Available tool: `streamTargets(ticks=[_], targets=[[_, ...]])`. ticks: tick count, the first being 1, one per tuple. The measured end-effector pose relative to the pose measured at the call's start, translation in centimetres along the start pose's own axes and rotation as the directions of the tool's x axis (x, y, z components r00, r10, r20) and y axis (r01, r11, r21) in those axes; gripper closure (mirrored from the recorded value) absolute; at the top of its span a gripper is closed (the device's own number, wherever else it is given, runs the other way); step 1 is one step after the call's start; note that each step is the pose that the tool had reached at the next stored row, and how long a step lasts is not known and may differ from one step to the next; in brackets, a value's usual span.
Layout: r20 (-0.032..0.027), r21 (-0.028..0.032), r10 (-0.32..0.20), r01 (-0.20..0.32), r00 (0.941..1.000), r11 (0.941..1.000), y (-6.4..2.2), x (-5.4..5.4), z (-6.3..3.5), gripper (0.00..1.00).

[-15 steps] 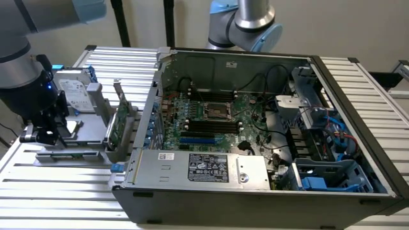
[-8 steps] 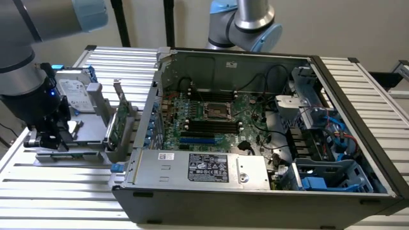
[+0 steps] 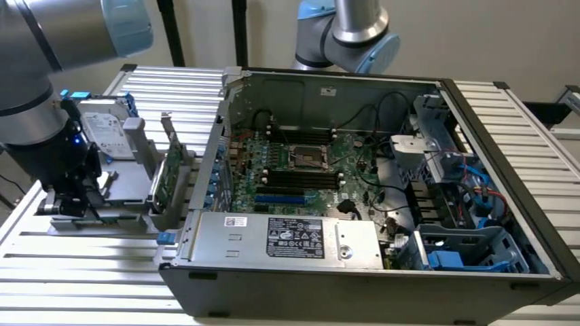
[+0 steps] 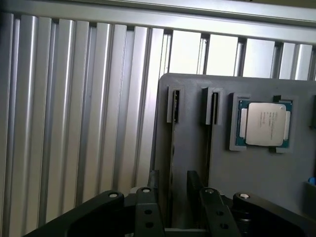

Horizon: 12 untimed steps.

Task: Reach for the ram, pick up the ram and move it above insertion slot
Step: 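Pick up the ram and move it above insertion slot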

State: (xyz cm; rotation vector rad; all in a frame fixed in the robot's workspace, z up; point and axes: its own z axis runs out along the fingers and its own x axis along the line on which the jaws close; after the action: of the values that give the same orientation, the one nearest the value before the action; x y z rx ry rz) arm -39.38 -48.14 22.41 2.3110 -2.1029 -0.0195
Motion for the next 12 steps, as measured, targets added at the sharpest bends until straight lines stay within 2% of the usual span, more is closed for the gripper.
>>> streamTargets(ticks=[4,6,9,12], targets=[[0.0036,0.0020,0.000,0.000,1.0000,1.0000,0.02,0.0,0.70,0.64],[0.0092,0.0039,0.000,0.000,1.0000,1.0000,0.03,0.1,0.96,0.64],[0.0210,0.0069,0.000,0.000,0.9998,1.0000,0.07,0.1,1.19,0.64],[0.0255,0.0076,0.000,0.000,0.9997,1.0000,0.13,0.2,1.43,0.64]])
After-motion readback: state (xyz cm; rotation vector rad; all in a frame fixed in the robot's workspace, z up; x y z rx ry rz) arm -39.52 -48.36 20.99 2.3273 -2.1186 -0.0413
